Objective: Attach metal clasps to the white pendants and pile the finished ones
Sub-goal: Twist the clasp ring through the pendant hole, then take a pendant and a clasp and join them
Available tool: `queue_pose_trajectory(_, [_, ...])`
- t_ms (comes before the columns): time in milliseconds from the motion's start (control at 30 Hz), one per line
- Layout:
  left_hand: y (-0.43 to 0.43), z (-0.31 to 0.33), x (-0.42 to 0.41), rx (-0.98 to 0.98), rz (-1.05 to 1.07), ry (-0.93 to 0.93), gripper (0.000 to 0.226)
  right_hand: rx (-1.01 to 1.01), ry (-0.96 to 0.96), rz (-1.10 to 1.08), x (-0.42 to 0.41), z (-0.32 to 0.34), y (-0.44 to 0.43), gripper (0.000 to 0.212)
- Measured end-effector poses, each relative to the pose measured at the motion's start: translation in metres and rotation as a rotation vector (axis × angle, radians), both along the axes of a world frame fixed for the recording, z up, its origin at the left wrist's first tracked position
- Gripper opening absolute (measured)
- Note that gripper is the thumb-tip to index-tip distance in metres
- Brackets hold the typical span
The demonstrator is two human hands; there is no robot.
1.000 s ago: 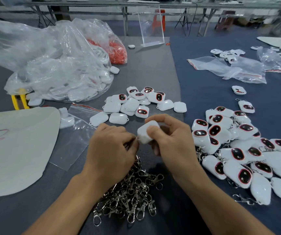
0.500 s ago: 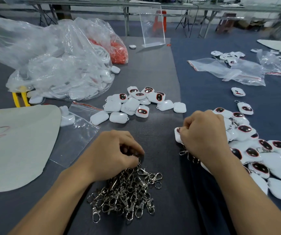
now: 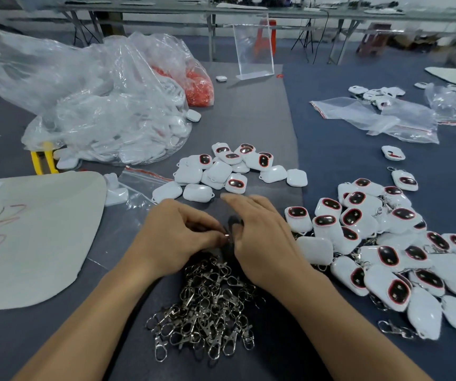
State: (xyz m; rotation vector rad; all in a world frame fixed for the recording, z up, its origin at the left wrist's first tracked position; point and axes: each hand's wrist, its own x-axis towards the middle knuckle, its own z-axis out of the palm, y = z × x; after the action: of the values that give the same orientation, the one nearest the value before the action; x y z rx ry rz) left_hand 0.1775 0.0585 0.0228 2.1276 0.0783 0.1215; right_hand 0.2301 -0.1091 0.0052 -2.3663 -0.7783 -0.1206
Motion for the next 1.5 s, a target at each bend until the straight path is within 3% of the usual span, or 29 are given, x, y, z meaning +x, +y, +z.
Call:
queue_pose_trajectory(100, [0.002, -0.001, 0.001, -0.091, 0.124, -0.026, 0.030, -0.066, 0.039, 0.002, 0.014, -0.005, 0.009, 0.068])
queue_pose_trajectory(233, [0.001, -0.003, 0.002, 0.026, 0.210, -0.077, 0.035, -0.188, 0.074, -0.022, 0.030, -0.005, 0.016, 0.071])
queue_pose_trajectory(300, [0.000, -0.004, 0.000, 0.074, 0.243, -0.093, 0.037, -0.172, 0.047, -0.045, 0.028, -0.003, 0.016, 0.061])
queue_pose_trajectory(400, [-0.001, -0.003, -0.002, 0.185, 0.289, -0.112, 0.028, -0.114, -0.042, -0.091, 0.020, 0.000, 0.009, 0.025])
queue_pose_trajectory(500, [-0.002, -0.002, -0.003, 0.394, 0.267, -0.103, 0.017, -0.127, -0.039, -0.094, 0.013, 0.004, 0.002, 0.018])
queue_pose_trajectory(600, [-0.003, -0.001, -0.004, 0.502, 0.256, -0.110, 0.023, -0.126, -0.017, -0.076, 0.009, 0.009, -0.006, 0.016])
queue_pose_trajectory(733, [-0.001, -0.004, -0.002, 0.445, 0.190, -0.106, 0.014, 0.109, 0.070, -0.141, -0.001, 0.012, -0.011, 0.025])
queue_pose_trajectory(900, [-0.004, -0.008, 0.002, 0.437, 0.159, -0.134, 0.007, 0.459, 0.393, -0.184, 0.001, 0.009, -0.008, 0.029])
queue_pose_trajectory(1000, [-0.006, -0.011, 0.003, 0.457, 0.166, -0.179, 0.003, 0.540, 0.464, -0.165, 0.001, 0.007, -0.008, 0.035])
queue_pose_trajectory(1167, [-0.010, -0.013, 0.005, 0.331, 0.201, -0.184, 0.007, 0.571, 0.420, -0.130, 0.002, 0.006, -0.006, 0.023])
queue_pose_trajectory(1400, [-0.011, -0.010, 0.009, -0.321, 0.205, -0.101, 0.021, 0.715, 0.620, -0.120, 0.000, 0.010, -0.001, 0.022])
queue_pose_trajectory(1500, [-0.012, -0.007, 0.007, -0.389, 0.094, -0.089, 0.018, 0.824, 0.737, -0.050, 0.001, 0.012, -0.001, 0.018])
